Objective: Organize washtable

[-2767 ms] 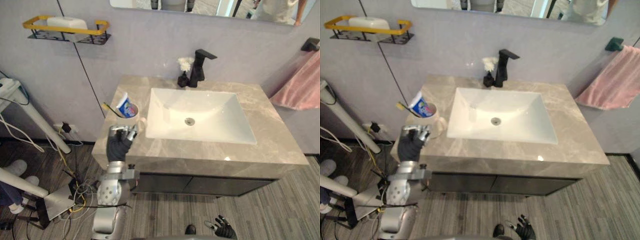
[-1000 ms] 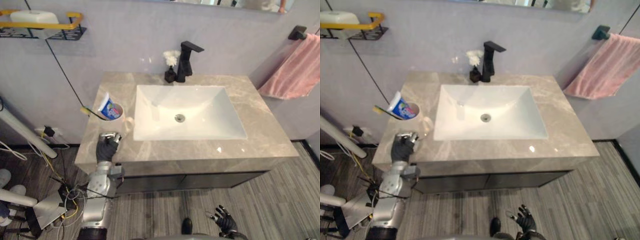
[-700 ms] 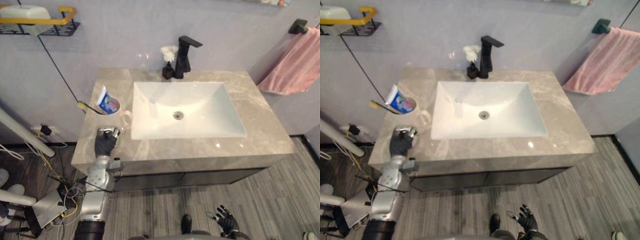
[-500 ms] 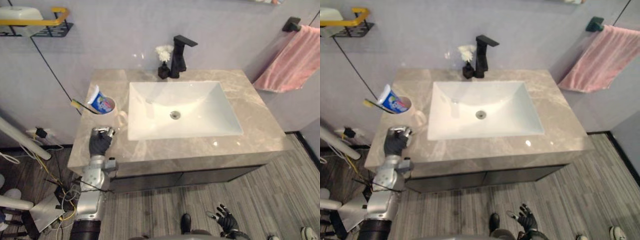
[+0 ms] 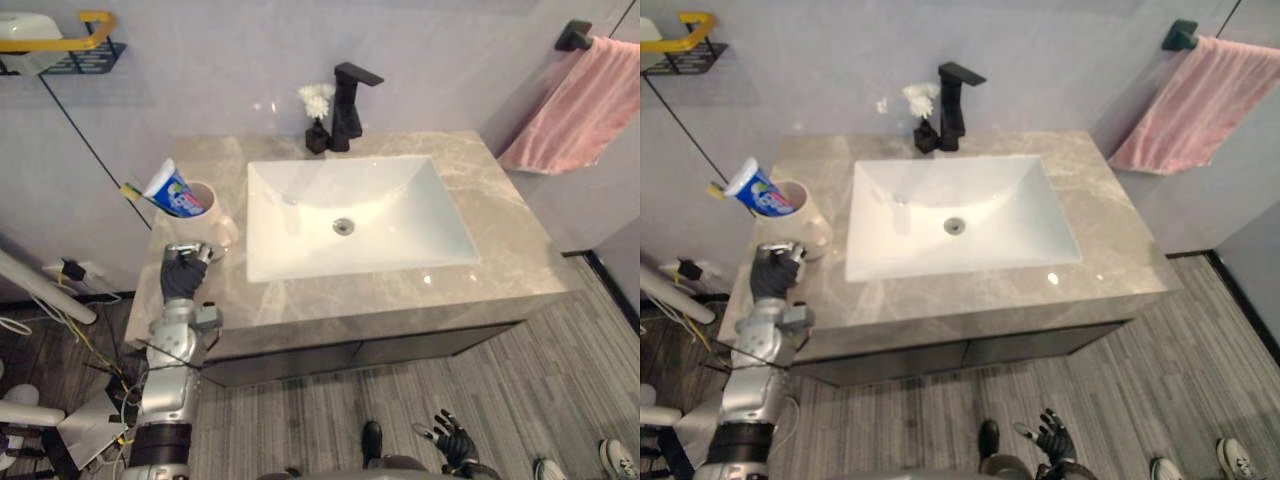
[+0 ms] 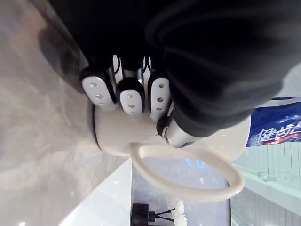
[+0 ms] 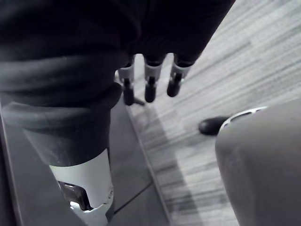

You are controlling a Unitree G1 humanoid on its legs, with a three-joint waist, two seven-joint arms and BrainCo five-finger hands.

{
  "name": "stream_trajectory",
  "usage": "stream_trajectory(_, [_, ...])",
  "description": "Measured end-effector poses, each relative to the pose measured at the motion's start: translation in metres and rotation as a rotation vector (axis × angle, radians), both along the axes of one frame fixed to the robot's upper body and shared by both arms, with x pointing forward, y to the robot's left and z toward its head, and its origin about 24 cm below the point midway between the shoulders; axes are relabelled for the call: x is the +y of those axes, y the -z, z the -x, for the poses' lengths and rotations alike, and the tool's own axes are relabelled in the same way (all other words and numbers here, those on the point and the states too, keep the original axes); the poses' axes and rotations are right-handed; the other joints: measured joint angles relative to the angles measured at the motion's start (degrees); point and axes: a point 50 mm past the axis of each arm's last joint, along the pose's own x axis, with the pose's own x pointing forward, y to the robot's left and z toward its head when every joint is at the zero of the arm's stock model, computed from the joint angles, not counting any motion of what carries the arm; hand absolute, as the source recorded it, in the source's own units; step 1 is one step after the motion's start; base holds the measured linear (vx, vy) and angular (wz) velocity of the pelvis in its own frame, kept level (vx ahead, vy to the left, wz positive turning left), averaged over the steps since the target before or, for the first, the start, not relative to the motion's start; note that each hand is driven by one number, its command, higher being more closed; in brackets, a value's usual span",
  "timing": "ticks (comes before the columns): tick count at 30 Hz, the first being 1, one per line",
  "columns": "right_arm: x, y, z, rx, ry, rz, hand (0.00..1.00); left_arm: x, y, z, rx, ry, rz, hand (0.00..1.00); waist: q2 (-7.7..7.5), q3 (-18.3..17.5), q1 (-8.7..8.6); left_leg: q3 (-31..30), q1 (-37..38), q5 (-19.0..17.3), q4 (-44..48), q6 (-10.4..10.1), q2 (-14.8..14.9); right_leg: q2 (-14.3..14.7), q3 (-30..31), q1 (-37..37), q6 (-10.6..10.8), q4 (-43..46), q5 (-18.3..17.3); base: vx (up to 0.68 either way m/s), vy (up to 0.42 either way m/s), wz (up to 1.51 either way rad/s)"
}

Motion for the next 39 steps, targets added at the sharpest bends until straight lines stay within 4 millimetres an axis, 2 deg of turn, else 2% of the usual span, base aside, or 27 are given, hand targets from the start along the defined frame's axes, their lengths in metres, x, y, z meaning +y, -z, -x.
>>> stream_trajectory(7, [0.000, 0.000, 0.001, 0.003, 0.002, 0.001, 0.00, 0.004, -0.008, -0.004, -0.022, -0.015, -0.022, 1.00, -0.01, 0.01, -0.05, 0.71, -0.46, -0.07, 0.01, -0.08, 0.02, 0.16, 0.79, -0.88, -0.08, 0.00, 0.10, -0.01, -0.011, -0.05])
stream_trajectory(16, [0.000, 0.001, 0.004, 0.010, 0.004, 0.001, 0.00, 0.007, -0.005, -0.007, -0.005, -0.025, -0.020, 1.00, -0.05, 0.02, -0.05, 0.93, -0.40, -0.18, 0.20, 0.06, -0.07, 0.09, 1.04, -0.86, -0.08, 0.00, 0.28, 0.00, 0.000, 0.00])
stream_trajectory(39, [-0.001, 0.002, 0.011, 0.026, 0.010, 0.001, 0.00, 0.012, -0.021, -0.021, -0.046, -0.058, -0.032, 1.00, -0.54, 0.32, -0.07, 2.09, -0.79, -0.24, 0.18, 0.04, -0.11, 0.21, 2.21, -1.76, -0.09, 0.01, 0.54, 0.00, -0.003, -0.02])
